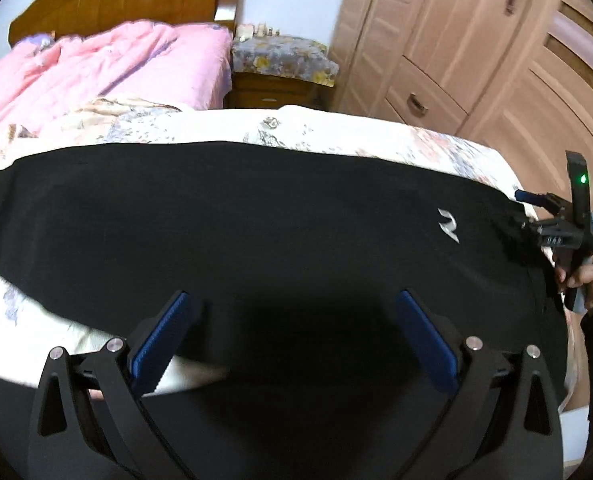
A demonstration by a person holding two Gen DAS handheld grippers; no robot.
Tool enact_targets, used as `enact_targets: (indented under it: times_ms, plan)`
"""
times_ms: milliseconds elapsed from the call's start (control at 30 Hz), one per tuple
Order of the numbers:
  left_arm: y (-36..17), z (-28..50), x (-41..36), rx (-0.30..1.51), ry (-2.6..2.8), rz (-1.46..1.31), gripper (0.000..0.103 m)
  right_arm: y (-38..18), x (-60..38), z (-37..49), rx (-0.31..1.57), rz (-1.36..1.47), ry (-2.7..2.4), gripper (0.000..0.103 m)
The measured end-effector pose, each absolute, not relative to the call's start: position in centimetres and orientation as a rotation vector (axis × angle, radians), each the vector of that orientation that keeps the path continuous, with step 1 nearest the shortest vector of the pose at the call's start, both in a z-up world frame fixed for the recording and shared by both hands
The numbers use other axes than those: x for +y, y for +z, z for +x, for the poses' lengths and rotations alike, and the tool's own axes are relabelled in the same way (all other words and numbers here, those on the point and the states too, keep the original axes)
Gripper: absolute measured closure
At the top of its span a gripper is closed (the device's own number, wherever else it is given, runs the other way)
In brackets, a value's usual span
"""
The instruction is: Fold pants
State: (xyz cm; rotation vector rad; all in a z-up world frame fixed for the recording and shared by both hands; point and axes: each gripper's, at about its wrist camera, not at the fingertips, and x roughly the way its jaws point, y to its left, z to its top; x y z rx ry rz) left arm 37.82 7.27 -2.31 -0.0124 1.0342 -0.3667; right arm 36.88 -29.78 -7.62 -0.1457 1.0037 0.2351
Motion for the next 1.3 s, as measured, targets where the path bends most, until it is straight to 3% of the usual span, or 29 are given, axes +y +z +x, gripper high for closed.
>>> enact_targets:
  times_ms: [67,133,167,233,300,567,967,1000,1033,1067,1100,1167,1300]
  plan:
    - [-3.1,40.6,7.2,1.08,-0.391,-0.091,0.002,-8.0,-30.0,38.0,1.02,-0.164,0.281,0.006]
    - [-3.5,42.3,6.8,1.09,-0.419,-0.149,0.003,-8.4,-30.0,38.8,1.048,-0.168,0.34,0.026]
    - [-3.5,42.5,7.0,1.088,-0.423,-0.16,0.003,-8.5,-29.9,38.7,1.056,-0.168,0.372,0.044]
    - [-3.7,43.6,6.5,1.09,-0.427,-0.18,0.008,-8.2,-29.8,38.0,1.046,-0.161,0.411,0.064]
    - [-4.0,44.7,6.3,1.098,-0.446,-0.218,0.01,-7.6,-29.5,36.7,1.012,-0.213,0.411,0.092]
    - [-3.8,46.9,5.6,1.089,-0.475,-0.375,0.009,-1.6,-26.8,26.5,0.693,-0.376,0.34,0.094]
    - [-4.9,50.2,7.2,1.18,-0.295,-0.598,0.011,0.3,-25.0,19.4,0.52,-0.409,0.269,0.095]
    - [-5.2,50.3,7.7,1.183,-0.283,-0.618,0.021,0.1,-24.8,19.3,0.528,-0.421,0.265,0.095]
    - [-5.6,50.4,8.2,1.192,-0.274,-0.631,0.043,-0.2,-24.5,18.9,0.535,-0.424,0.265,0.095]
    - [-6.0,50.3,8.8,1.202,-0.268,-0.636,0.058,-0.4,-24.4,18.9,0.541,-0.428,0.263,0.095]
    - [-6.3,50.0,9.3,1.201,-0.282,-0.652,0.088,-0.5,-23.7,19.5,0.544,-0.437,0.257,0.095]
    - [-6.0,48.9,10.5,1.162,-0.311,-0.68,0.093,-0.5,-23.9,19.9,0.549,-0.426,0.247,0.095]
    - [-1.4,42.9,12.3,0.946,-0.338,-0.606,0.094,1.0,-24.4,17.6,0.502,-0.381,0.252,0.095]
